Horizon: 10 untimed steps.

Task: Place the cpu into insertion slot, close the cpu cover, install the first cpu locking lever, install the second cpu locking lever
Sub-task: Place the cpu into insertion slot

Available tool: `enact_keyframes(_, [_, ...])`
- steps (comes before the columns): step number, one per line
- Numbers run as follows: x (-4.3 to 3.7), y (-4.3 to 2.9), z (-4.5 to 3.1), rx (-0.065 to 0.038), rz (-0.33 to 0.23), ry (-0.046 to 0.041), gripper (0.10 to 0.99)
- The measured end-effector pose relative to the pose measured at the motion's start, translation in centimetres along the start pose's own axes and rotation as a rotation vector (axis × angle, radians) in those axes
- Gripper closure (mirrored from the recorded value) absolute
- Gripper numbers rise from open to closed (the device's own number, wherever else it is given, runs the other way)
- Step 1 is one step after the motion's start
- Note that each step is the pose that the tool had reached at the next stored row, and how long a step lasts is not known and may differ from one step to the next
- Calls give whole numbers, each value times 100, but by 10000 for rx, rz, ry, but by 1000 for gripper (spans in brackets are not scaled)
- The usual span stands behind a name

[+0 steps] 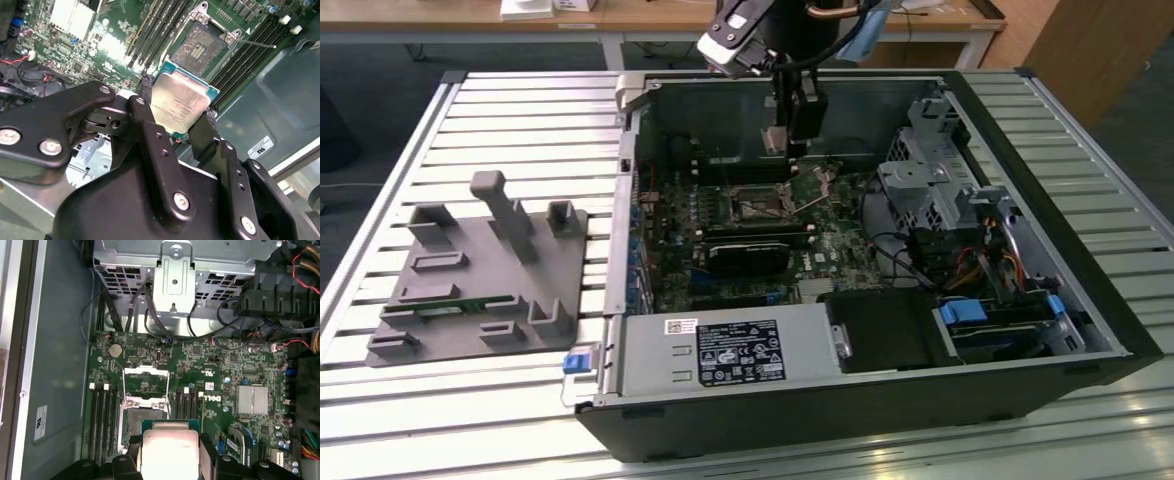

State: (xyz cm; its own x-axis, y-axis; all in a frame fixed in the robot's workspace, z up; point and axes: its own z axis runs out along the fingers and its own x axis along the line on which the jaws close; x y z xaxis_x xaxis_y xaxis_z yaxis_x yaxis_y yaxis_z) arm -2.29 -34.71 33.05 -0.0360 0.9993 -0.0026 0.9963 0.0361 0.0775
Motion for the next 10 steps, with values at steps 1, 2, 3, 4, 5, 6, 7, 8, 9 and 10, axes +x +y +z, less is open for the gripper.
enact_keyframes(1, [8, -1, 18, 0, -1, -1, 545])
enact_keyframes(2, [16, -2, 35, 0, -7, -1, 545])
enact_keyframes(3, [25, -3, 53, 0, -33, 2, 545])
enact_keyframes(4, [31, -5, 72, -1, -83, 8, 545])
enact_keyframes(5, [34, -5, 92, -2, -179, 16, 545])
enact_keyframes(6, [35, -6, 109, -3, -277, 22, 545])
enact_keyframes(7, [39, -9, 127, -4, -352, 28, 545])
enact_keyframes(8, [48, -10, 144, -3, -392, 29, 545])
enact_keyframes(9, [61, -11, 162, -3, -406, 30, 545])
enact_keyframes(10, [76, -12, 180, -3, -407, 30, 545])
